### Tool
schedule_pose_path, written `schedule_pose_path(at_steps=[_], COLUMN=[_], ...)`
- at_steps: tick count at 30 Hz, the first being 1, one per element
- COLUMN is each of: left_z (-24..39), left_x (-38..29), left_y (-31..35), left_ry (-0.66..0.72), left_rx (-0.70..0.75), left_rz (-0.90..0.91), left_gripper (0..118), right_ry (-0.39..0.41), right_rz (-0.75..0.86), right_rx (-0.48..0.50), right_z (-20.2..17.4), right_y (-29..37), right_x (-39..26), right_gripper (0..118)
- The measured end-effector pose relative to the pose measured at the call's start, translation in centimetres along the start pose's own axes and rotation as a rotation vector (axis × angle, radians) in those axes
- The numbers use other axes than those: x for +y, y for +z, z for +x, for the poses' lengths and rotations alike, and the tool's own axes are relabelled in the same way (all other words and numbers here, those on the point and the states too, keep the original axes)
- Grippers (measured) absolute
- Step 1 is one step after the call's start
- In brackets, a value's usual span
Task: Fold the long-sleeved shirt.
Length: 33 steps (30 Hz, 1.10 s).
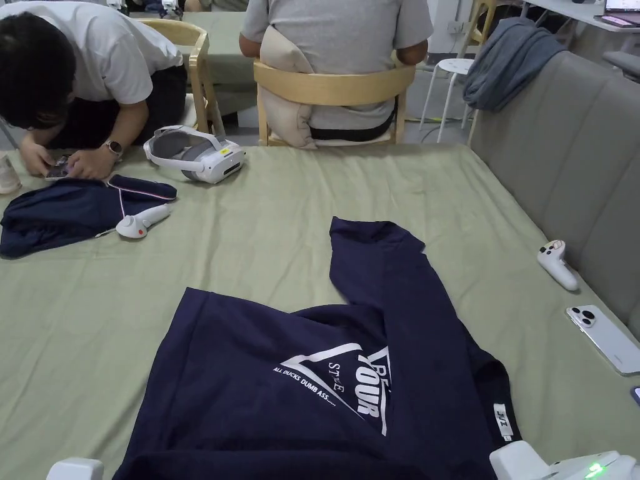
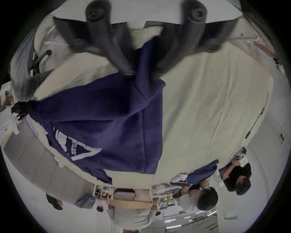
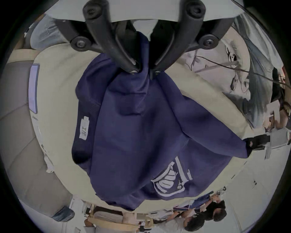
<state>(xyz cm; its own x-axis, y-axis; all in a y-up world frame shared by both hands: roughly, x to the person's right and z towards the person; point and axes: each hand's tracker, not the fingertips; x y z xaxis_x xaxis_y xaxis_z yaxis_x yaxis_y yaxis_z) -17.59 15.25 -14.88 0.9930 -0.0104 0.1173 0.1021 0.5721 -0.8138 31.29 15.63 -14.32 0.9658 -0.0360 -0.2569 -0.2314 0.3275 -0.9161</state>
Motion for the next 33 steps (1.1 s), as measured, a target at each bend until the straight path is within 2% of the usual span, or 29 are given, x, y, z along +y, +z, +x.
schedule_pose_path(at_steps=[1, 2, 3, 4, 6, 8, 9, 11, 15, 16, 17, 18, 19, 20, 23, 24, 25, 27, 28, 31, 33], left_z=[-0.2, -1.2, -1.5, -2.0, -3.1, -3.4, -3.4, -1.8, -1.0, -1.0, -1.0, -1.5, -1.7, -1.9, -1.8, -1.8, -1.6, -0.4, -0.1, 0.1, 0.7], left_x=[0.4, 0.7, 1.3, 1.7, 3.2, 4.6, 4.9, 5.9, 5.7, 5.6, 5.3, 5.3, 5.4, 5.5, 7.3, 8.4, 9.7, 13.2, 15.0, 20.7, 23.7], left_y=[0.4, 0.7, 1.5, 3.0, 4.8, 5.8, 6.0, 6.1, 3.8, 3.5, 3.2, 2.8, 2.4, 1.8, 0.1, -0.9, -2.1, -4.4, -6.0, -11.4, -15.0], left_ry=[0.004, 0.020, 0.034, 0.037, 0.026, 0.034, 0.024, -0.031, -0.018, -0.014, -0.017, -0.017, -0.014, 0.000, 0.035, 0.033, 0.032, 0.006, -0.012, -0.072, -0.132], left_rx=[-0.009, -0.048, -0.057, -0.064, -0.072, -0.082, -0.085, -0.067, -0.110, -0.105, -0.102, -0.099, -0.109, -0.110, -0.163, -0.167, -0.167, -0.154, -0.152, -0.113, -0.060], left_rz=[0.001, 0.002, 0.030, 0.048, 0.135, 0.183, 0.193, 0.210, 0.139, 0.156, 0.168, 0.180, 0.175, 0.146, 0.163, 0.167, 0.171, 0.167, 0.162, 0.138, 0.109], left_gripper=[59, 92, 110, 104, 102, 97, 77, 5, 4, 8, 28, 73, 96, 106, 105, 105, 105, 105, 105, 105, 105], right_ry=[0.001, -0.016, -0.035, -0.058, -0.091, -0.167, -0.186, -0.195, -0.179, -0.175, -0.169, -0.169, -0.172, -0.171, -0.170, -0.172, -0.165, -0.149, -0.137, -0.121, -0.128], right_rz=[0.014, 0.038, 0.064, 0.104, 0.224, 0.270, 0.275, 0.305, 0.290, 0.284, 0.279, 0.275, 0.267, 0.256, 0.222, 0.217, 0.212, 0.166, 0.159, 0.110, 0.041], right_rx=[-0.015, -0.027, -0.044, -0.038, -0.009, -0.023, -0.017, -0.020, -0.030, -0.023, -0.015, -0.009, -0.003, 0.001, -0.013, -0.017, -0.019, -0.039, -0.052, -0.031, -0.059], right_z=[0.0, 0.2, 0.5, 0.7, 1.2, 2.0, 2.5, 2.8, 2.9, 2.8, 2.3, 2.2, 2.2, 2.1, 1.8, 1.5, 0.7, -0.1, -0.6, -1.5, -1.4], right_y=[0.2, 1.0, 1.7, 2.7, 5.3, 6.7, 6.7, 7.1, 6.7, 6.7, 6.3, 6.2, 6.0, 5.8, 4.6, 4.3, 4.4, 3.2, 2.8, 1.2, -0.1], right_x=[-0.2, -0.2, -0.2, -0.1, 0.7, 1.5, 2.2, 2.6, 2.8, 2.7, 2.2, 2.0, 1.8, 1.7, 0.8, 0.7, 0.9, 0.6, 0.4, -0.4, -0.4], right_gripper=[22, 52, 97, 117, 116, 105, 76, 0, 0, 0, 0, 0, 0, 0, 1, 7, 31, 115, 118, 93, 86])
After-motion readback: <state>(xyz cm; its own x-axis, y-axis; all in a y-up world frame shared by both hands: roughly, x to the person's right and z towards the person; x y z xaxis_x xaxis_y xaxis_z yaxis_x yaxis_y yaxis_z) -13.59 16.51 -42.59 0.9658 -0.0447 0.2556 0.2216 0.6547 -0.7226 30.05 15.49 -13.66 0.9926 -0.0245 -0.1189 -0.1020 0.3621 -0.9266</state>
